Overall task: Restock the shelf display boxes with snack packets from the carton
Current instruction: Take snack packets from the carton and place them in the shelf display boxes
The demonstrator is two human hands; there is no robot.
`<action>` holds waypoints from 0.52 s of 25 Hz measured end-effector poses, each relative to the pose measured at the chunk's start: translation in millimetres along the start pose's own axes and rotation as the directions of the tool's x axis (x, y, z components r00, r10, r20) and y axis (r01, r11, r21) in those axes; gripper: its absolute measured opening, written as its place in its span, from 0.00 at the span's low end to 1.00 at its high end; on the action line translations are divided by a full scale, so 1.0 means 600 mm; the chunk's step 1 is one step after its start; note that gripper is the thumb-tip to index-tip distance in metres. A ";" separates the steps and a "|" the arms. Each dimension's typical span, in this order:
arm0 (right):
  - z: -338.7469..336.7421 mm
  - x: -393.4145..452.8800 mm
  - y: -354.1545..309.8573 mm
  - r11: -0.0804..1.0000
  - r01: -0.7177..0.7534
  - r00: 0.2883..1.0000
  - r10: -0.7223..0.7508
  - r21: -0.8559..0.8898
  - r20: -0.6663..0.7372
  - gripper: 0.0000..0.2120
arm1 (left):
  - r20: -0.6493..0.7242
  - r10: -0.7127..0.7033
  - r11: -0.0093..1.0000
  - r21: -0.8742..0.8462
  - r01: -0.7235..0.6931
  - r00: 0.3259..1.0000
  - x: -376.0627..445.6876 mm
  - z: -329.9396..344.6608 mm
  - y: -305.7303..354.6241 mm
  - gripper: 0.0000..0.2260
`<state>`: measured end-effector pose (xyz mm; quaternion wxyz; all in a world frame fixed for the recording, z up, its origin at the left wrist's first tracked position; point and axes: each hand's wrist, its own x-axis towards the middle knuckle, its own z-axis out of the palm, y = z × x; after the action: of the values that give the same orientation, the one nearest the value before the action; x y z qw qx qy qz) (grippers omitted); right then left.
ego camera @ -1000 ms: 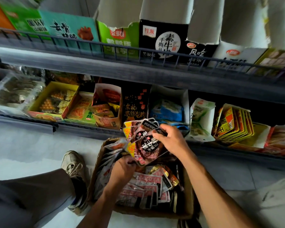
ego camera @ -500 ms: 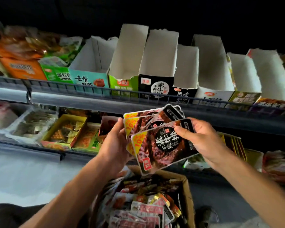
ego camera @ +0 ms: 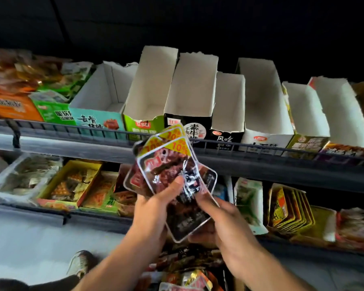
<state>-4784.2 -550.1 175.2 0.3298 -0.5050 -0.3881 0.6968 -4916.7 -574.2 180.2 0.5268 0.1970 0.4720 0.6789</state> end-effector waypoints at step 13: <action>-0.027 0.005 -0.046 0.970 0.243 0.970 -0.243 0.016 0.005 0.13 | 0.087 -0.110 0.974 0.206 0.090 0.990 -0.043 0.015 0.049 0.08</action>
<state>-4767.8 -531.1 194.8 0.4152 -0.4485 -0.4429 0.6559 -4915.9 -593.4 215.6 0.5601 0.2586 0.5212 0.5897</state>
